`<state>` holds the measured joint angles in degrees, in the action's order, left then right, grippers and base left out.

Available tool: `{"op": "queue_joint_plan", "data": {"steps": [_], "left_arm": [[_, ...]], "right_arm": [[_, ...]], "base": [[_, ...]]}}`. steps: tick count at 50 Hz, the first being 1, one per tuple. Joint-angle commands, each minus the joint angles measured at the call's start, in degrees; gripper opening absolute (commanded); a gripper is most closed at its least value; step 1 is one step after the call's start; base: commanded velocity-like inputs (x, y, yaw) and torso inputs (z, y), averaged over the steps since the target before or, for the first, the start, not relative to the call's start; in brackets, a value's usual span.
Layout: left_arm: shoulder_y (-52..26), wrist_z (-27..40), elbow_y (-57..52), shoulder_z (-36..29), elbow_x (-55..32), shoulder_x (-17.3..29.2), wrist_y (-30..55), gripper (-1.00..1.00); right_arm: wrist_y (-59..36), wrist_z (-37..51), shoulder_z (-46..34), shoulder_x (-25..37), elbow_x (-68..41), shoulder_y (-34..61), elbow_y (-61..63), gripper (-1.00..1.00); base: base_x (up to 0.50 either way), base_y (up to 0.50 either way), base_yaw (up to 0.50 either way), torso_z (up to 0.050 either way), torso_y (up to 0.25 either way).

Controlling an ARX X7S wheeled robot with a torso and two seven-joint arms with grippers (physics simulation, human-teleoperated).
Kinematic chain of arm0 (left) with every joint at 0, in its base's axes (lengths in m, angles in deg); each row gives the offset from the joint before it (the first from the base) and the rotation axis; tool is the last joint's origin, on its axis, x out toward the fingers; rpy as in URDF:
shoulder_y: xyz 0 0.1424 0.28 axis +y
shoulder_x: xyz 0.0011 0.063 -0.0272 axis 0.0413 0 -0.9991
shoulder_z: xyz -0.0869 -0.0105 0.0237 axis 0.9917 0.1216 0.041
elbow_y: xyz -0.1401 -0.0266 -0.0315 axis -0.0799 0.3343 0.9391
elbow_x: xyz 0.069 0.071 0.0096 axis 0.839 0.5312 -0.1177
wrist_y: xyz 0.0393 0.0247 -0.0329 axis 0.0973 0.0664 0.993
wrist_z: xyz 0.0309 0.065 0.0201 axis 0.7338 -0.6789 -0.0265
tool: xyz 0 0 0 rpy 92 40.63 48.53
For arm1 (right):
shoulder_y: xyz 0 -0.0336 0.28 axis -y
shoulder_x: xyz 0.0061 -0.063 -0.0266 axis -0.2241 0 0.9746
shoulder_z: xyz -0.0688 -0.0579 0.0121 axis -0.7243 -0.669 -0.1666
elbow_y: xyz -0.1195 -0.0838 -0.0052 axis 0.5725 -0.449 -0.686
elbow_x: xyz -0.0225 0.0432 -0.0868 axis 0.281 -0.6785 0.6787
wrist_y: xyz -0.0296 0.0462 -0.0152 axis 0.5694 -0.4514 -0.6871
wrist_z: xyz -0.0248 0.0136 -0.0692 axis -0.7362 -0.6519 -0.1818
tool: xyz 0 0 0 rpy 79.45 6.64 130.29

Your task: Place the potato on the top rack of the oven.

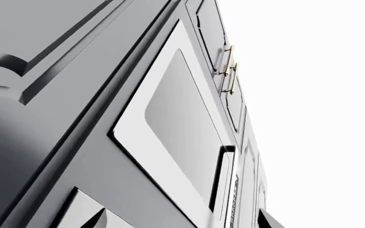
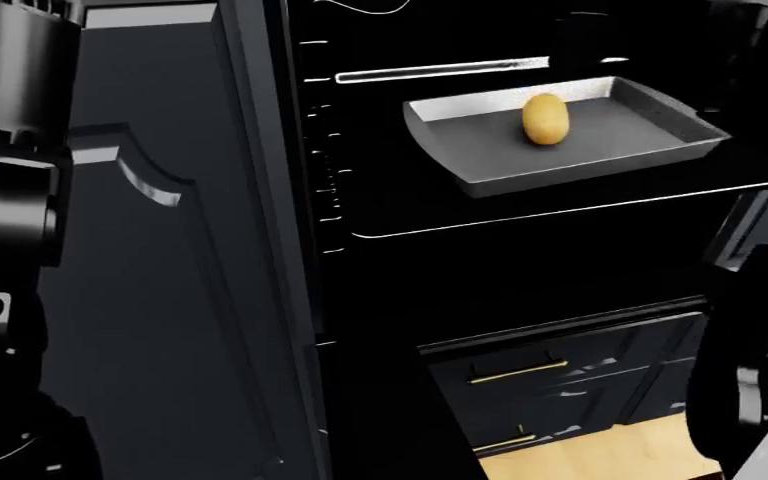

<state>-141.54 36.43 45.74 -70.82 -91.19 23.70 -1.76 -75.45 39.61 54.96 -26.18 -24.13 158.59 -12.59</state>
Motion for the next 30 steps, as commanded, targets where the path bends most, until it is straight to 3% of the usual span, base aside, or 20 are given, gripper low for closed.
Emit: {"op": "queue_joint_plan", "data": {"steps": [1,6,15,30], "left_arm": [[0.05,-0.63,0.76,-0.41,-0.17,-0.36,-0.37,1.00],[0.05,-0.54,0.58,-0.57,-0.36,-0.56,-0.50,1.00],[-0.36,-1.30,1.70,-1.41,-0.47,-1.40,-0.72,1.00],[-1.29,-3.18,4.08,-2.20,-0.99,-1.88,-0.93,1.00]], "right_arm": [[-7.87,40.49,2.60,9.46,-51.58,-1.70,13.13,1.00],[-7.20,55.86,1.35,12.54,-69.78,0.51,13.25,1.00],[-1.23,74.24,-5.87,20.42,-91.59,4.27,15.56,1.00],[8.93,87.80,-16.57,30.99,-108.15,11.41,22.36,1.00]], "base": [[0.00,0.00,0.00,0.000,0.000],[0.00,0.00,0.00,0.000,0.000],[0.00,0.00,0.00,0.000,0.000],[0.00,0.00,0.00,0.000,0.000]]}}
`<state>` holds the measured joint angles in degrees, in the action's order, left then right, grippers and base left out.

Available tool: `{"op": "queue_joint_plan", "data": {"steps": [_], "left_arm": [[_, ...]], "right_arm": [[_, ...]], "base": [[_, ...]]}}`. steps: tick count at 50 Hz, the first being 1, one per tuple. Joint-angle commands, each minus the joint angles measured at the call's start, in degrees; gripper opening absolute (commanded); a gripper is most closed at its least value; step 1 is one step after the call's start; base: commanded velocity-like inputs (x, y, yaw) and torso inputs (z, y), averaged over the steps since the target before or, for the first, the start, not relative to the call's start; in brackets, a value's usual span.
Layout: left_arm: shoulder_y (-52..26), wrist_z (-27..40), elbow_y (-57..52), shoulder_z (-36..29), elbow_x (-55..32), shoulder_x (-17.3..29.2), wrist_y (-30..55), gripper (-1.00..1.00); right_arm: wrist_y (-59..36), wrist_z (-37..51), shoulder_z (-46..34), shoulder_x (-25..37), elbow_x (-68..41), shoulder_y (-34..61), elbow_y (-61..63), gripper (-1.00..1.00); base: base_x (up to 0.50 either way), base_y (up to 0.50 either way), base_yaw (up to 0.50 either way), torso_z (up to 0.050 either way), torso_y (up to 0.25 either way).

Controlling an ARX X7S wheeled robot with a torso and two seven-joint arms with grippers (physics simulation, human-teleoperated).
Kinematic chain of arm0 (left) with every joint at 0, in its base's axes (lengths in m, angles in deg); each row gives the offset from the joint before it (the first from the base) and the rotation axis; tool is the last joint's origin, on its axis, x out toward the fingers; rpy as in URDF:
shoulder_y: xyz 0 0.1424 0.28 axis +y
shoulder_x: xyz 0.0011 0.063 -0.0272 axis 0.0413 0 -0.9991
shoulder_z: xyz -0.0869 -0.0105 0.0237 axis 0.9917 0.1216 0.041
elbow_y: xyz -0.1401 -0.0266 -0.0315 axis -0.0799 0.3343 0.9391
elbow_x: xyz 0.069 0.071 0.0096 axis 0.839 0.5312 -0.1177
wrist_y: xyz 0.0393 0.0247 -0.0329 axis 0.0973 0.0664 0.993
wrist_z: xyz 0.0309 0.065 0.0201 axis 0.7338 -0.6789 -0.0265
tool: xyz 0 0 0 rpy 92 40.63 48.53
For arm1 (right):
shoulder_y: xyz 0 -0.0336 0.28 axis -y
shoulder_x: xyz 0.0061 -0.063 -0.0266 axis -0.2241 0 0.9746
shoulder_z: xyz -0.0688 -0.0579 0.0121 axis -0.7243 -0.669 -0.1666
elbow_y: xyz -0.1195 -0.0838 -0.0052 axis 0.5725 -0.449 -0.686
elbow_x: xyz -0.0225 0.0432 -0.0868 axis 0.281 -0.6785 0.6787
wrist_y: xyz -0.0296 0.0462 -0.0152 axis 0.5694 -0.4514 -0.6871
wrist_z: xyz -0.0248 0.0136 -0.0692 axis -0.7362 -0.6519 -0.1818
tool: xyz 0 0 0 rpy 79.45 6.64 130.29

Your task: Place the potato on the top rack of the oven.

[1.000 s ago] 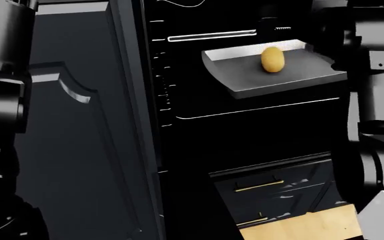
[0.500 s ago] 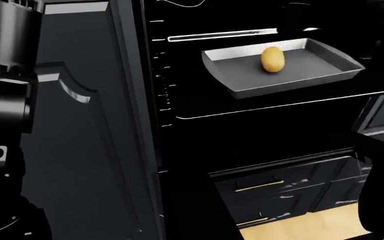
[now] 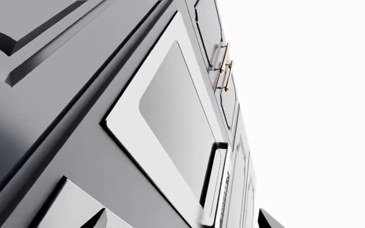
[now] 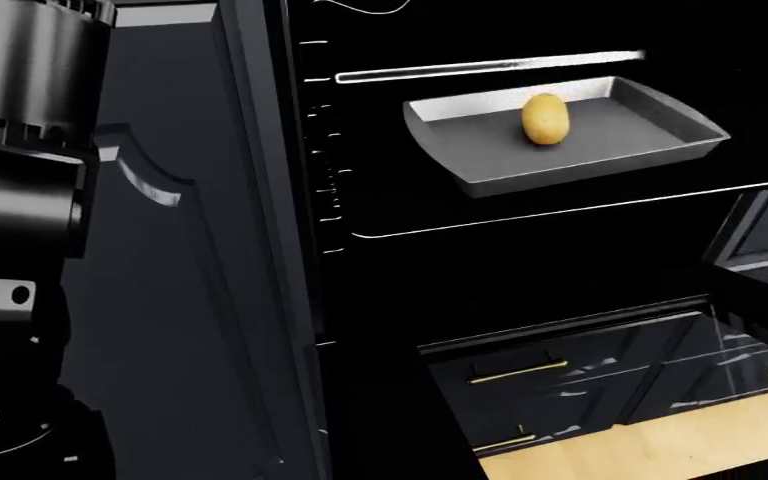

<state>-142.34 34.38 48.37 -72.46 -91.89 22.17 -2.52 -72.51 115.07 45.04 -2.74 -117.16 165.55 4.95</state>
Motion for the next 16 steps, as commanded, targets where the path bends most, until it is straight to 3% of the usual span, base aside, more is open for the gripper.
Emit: {"op": "queue_joint_plan", "data": {"steps": [1,11,16], "left_arm": [[-0.47,-1.29,1.57,-0.60,-0.25,-0.41,-0.25,1.00],[-0.24,-1.23,1.46,-0.55,-0.32,-0.17,-0.60,1.00],[-0.09,-0.91,1.04,-0.47,-0.20,0.17,-0.71,1.00]], "right_arm": [[6.82,12.60,-7.07,8.21,-15.45,4.50,5.51,1.00],[14.86,13.02,-12.64,17.58,-18.99,9.72,11.35,1.00],[17.17,12.59,-14.06,18.83,-17.69,11.70,13.78,1.00]], "base": [[0.00,0.00,0.00,0.000,0.000],[0.00,0.00,0.00,0.000,0.000],[0.00,0.00,0.00,0.000,0.000]]}}
